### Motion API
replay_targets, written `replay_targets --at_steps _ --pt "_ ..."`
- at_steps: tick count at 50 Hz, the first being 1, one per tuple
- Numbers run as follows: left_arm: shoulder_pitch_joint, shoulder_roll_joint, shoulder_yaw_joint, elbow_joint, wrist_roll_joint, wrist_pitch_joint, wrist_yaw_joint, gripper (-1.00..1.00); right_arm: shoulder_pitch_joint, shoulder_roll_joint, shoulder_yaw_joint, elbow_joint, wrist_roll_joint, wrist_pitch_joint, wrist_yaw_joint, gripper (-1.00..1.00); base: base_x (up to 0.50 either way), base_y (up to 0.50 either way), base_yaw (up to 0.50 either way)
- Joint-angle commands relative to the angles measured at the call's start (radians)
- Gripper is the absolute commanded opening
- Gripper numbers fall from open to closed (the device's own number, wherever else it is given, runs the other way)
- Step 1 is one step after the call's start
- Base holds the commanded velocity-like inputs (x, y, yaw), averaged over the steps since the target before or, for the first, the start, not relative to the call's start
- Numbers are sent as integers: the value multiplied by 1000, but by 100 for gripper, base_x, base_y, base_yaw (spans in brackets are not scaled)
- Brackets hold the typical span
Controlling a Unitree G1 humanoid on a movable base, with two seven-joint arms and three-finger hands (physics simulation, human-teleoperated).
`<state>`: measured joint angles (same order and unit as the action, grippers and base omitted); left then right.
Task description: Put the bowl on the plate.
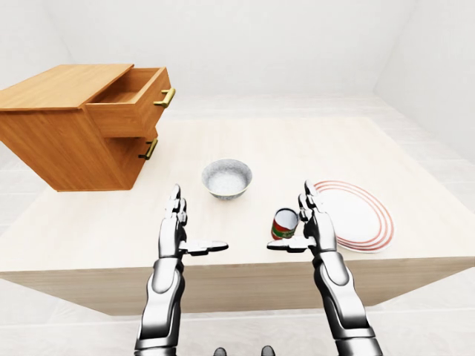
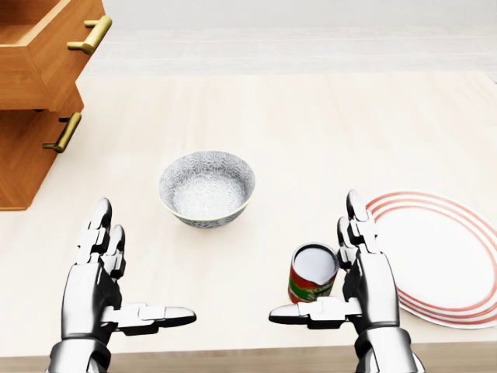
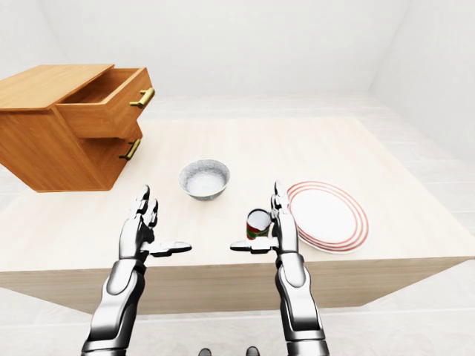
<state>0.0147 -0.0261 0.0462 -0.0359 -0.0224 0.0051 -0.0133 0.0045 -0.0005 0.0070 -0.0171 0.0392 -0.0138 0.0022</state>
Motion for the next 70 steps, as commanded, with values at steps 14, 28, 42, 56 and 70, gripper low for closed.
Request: replay_targets --at_steps 14,28,42,56,70 --pt "-41 54 12 86 7 -26 -25 100 21 -17 -35 -45 -28 36 28 100 0 0 0" --pt "-38 57 12 74 7 -26 -25 100 33 -17 -43 -70 -21 46 36 100 0 0 0" --pt "6 64 11 -67 12 27 -47 100 26 -39 -113 -257 30 101 34 100 0 0 0" --pt "5 67 37 -285 -11 82 -81 100 3 -57 -165 -364 83 101 35 100 0 0 0" --pt "17 57 38 -291 -14 82 -79 100 48 -54 -178 -417 68 101 85 100 0 -32 0"
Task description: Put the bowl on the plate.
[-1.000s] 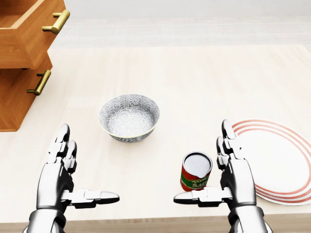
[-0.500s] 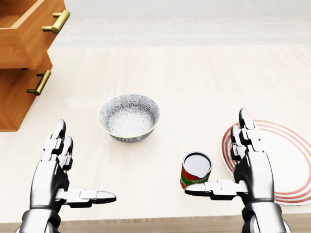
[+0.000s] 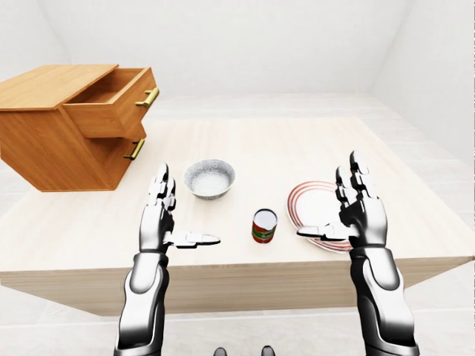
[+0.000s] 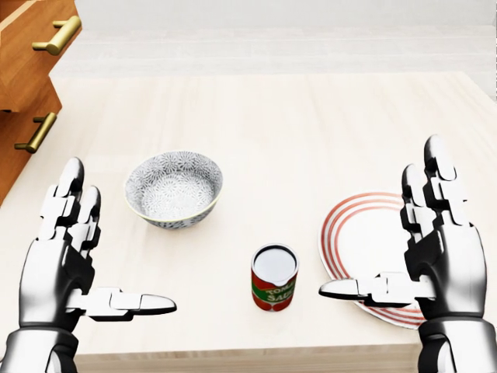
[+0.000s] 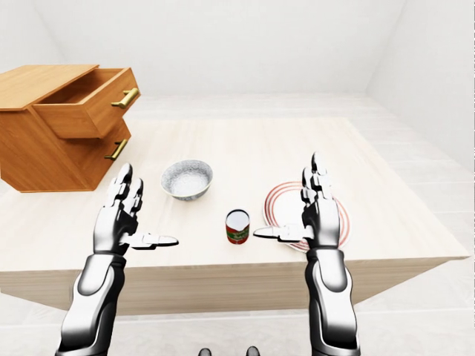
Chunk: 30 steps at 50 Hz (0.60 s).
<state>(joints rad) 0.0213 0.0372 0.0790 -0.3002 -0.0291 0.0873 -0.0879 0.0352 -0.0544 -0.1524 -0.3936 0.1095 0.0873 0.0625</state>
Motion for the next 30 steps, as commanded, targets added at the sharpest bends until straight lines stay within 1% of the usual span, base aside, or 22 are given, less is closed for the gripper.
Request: replay_targets --at_steps 1,4,7,14,20,22,24,25,26,30 --pt "11 -5 8 -35 -12 0 -6 100 19 0 -19 -43 -3 0 27 100 0 -50 0" --pt "20 -5 15 -48 -20 0 -8 100 29 2 -14 -41 -14 0 34 100 0 -50 0" --pt "16 -11 9 -54 -10 0 8 100 28 5 -17 -37 -14 0 40 100 0 -50 0" --pt "26 -12 2 -89 -9 0 12 100 32 6 -22 -39 -11 0 52 100 0 -50 0" --pt "33 -7 13 -105 -17 0 8 100 34 5 -26 -40 -17 0 56 100 2 -50 0" --pt "27 7 48 -160 -46 0 -1 100 38 3 -37 -54 -10 0 61 100 8 -32 0" --pt "23 12 59 -178 -53 0 -3 100 39 3 -39 -60 -7 0 65 100 9 -20 0" --pt "19 22 86 -218 -71 0 -6 100 41 3 -43 -70 -7 0 64 100 9 -9 0" --pt "19 21 88 -219 -70 0 -7 100 41 4 -43 -70 -7 0 64 100 9 -9 0" --pt "21 30 140 -293 -95 0 -7 100 40 4 -47 -84 -12 0 63 100 0 0 0"
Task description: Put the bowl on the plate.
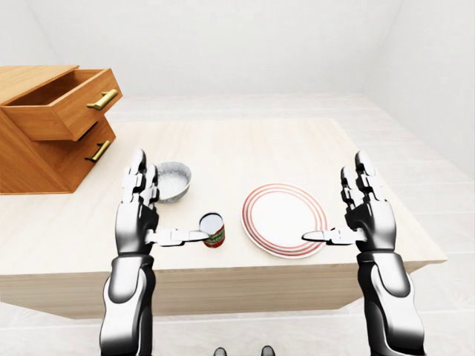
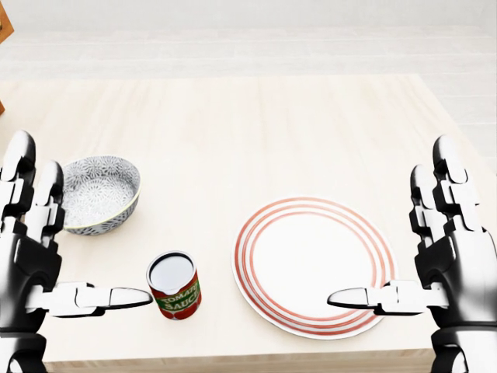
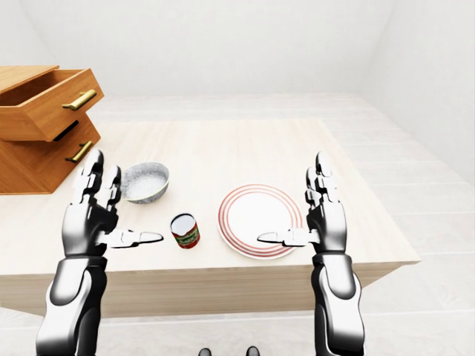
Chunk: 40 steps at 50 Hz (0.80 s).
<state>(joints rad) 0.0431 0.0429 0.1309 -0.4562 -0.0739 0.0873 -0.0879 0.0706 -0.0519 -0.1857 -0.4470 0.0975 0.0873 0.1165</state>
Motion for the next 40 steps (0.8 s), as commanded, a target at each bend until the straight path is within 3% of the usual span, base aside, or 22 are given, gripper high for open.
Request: replay_targets --at_steps 1,8,15,32,40 --pt "-1 26 98 -154 -58 0 -9 100 5 1 -16 -37 2 0 10 100 0 0 0" --pt "-14 42 136 -245 -58 0 -12 100 0 -1 -5 -63 -17 0 7 100 0 0 0" --pt "-40 59 215 -304 -119 0 -39 100 5 3 -10 -101 -15 0 16 100 10 0 0" --pt "-37 65 200 -234 -116 0 -75 100 2 12 -13 -98 -46 0 -10 100 39 0 0" --pt "-37 66 184 -223 -95 0 -77 100 6 11 -6 -113 -43 0 -3 100 2 0 0"
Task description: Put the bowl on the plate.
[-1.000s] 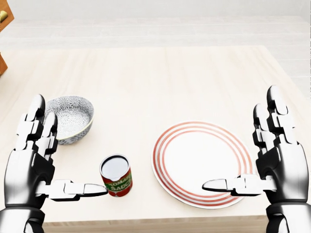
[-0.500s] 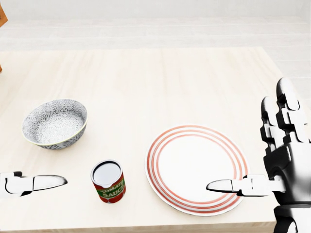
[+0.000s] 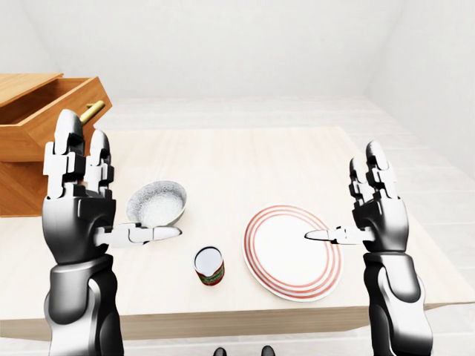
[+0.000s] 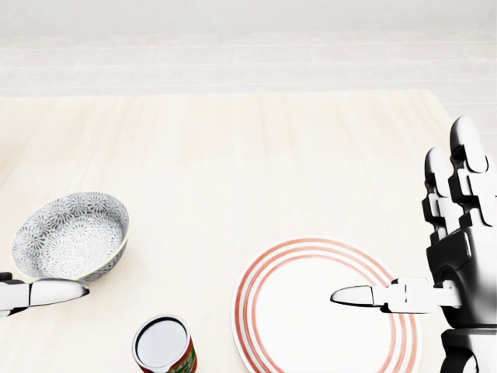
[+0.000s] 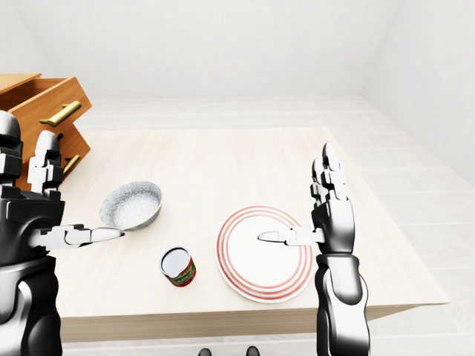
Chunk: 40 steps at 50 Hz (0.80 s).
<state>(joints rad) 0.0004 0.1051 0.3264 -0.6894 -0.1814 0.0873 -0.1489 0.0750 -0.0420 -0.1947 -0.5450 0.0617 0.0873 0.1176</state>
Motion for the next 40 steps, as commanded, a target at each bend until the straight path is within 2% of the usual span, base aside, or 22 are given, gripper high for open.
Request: replay_targets --at_steps 1,6,14,40 --pt "6 3 -10 7 13 0 -17 100 -3 -1 4 -10 -9 0 -4 100 0 0 0" --pt "1 2 0 15 11 0 -23 100 -2 -2 5 -15 7 0 13 100 0 0 0" --pt "4 2 6 20 8 0 -28 100 1 2 10 -5 -3 0 12 100 0 -34 0" --pt "0 5 7 42 17 0 -28 100 5 -1 18 22 -18 0 13 100 2 0 0"
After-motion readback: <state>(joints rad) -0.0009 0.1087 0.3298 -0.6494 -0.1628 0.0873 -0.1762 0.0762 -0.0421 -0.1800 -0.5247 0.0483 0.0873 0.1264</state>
